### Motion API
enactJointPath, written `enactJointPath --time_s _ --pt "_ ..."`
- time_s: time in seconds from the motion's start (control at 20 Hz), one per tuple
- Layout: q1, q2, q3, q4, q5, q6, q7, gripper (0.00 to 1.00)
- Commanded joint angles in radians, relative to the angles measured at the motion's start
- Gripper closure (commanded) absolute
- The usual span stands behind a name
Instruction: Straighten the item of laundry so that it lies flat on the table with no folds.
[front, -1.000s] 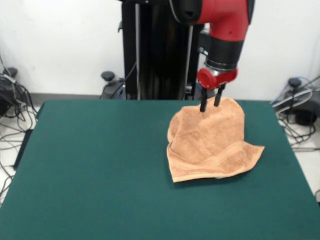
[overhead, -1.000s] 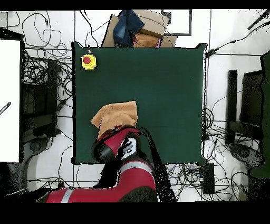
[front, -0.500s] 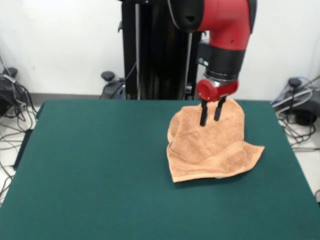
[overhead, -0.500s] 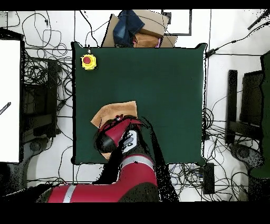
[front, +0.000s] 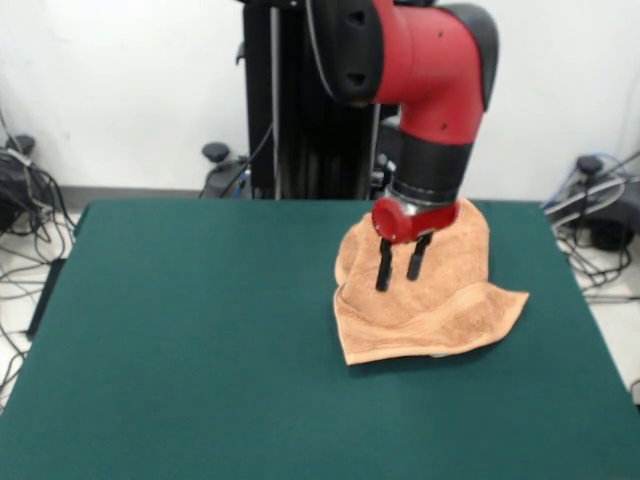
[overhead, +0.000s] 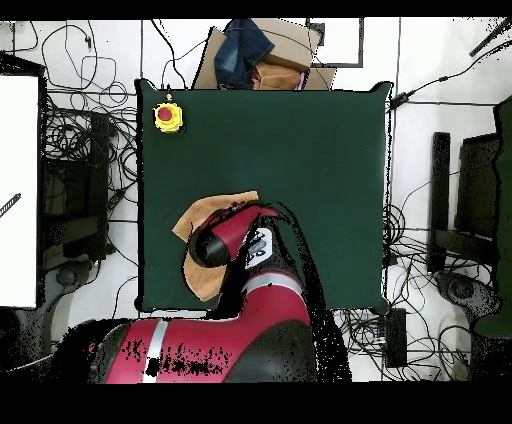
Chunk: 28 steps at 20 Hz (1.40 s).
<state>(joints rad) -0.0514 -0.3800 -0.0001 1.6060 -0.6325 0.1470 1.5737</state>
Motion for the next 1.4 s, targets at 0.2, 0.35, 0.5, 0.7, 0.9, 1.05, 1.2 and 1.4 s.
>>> enactJointPath --time_s 0.2,0.35,0.5,0.7,0.9,1.05,1.2,1.4 --pt "-0.060 0.224 0.137 -0.228 -0.045 0.134 -0.083 0.00" --pt "-0.059 0.253 0.137 -0.265 -0.054 0.119 -0.083 0.00" --pt "-0.061 0.261 0.144 -0.277 -0.049 0.138 -0.086 0.00" --pt "-0.058 0.300 0.131 -0.310 -0.067 0.123 -0.085 0.00" --pt "-0.050 0.300 0.122 -0.311 -0.072 0.107 -0.070 0.00" --pt "-0.044 0.294 0.112 -0.312 -0.072 0.107 -0.055 0.00" --pt "-0.040 0.288 0.105 -0.311 -0.067 0.123 -0.051 0.00" --pt "-0.041 0.276 0.102 -0.284 -0.062 0.147 -0.054 0.00"
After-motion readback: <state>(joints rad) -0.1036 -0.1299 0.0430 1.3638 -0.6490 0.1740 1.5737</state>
